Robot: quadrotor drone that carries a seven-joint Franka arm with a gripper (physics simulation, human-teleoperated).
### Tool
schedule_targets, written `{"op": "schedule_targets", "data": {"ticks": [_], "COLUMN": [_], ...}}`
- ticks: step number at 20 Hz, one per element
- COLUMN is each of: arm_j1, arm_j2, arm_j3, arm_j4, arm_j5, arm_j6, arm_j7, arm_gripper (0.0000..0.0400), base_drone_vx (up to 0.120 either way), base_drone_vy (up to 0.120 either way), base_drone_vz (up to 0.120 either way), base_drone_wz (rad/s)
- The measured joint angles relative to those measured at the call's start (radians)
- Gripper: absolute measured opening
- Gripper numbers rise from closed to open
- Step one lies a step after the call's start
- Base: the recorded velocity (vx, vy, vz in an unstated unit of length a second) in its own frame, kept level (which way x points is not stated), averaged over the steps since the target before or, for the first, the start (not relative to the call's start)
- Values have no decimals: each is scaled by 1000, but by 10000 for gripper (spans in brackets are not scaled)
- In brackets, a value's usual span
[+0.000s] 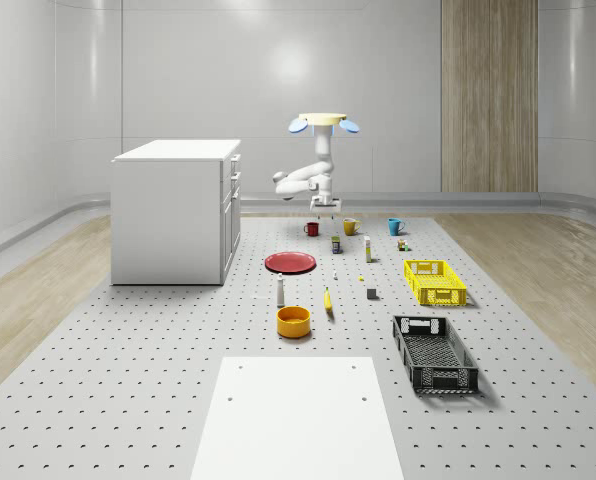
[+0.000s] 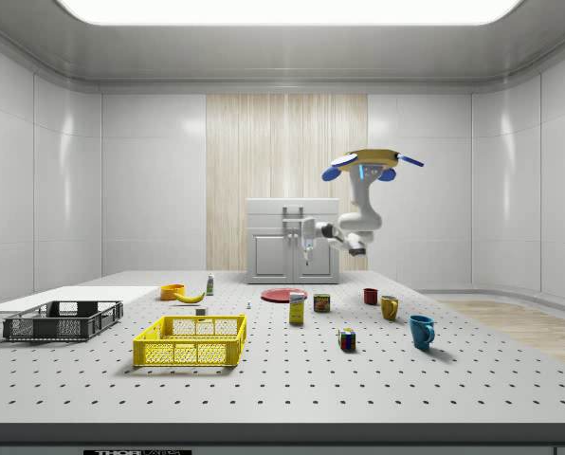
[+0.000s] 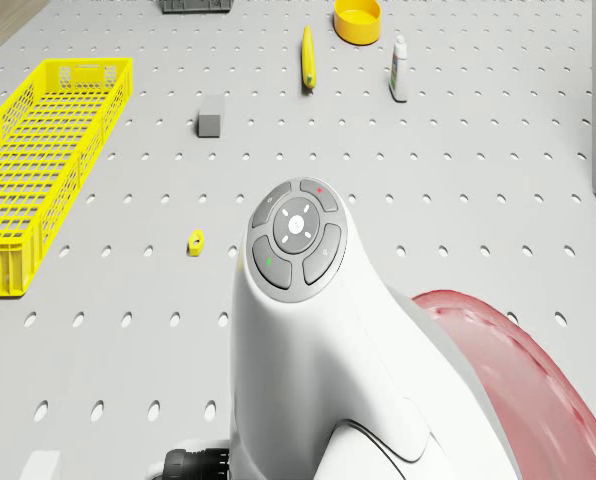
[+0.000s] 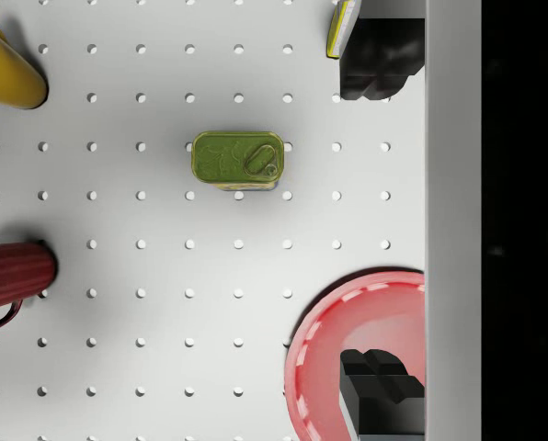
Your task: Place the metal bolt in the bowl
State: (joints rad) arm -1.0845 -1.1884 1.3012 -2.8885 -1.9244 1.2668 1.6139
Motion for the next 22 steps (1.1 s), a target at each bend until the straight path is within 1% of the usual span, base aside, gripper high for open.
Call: {"op": "schedule_targets", "data": {"ticks": [2, 5, 7, 9, 10, 22], "arm_j1": [-3, -8, -10, -13, -14, -29], "arm_j2": [-9, -23, -33, -41, -46, -96], "arm_j3": [3, 7, 9, 12, 13, 26], "arm_j4": [1, 2, 2, 3, 3, 6], "arm_j5": [5, 12, 17, 21, 23, 48], "arm_j6": [9, 21, 30, 38, 42, 88], "arm_j7": [3, 7, 10, 12, 14, 27], "arm_gripper": [400, 400, 400, 400, 400, 400], "base_drone_vx": [120, 120, 120, 120, 120, 120], "base_drone_vy": [0, 0, 20, 120, 40, 0], "base_drone_vz": [-40, -120, 0, 0, 0, 0], "base_drone_wz": [0, 0, 0, 0, 0, 0]}}
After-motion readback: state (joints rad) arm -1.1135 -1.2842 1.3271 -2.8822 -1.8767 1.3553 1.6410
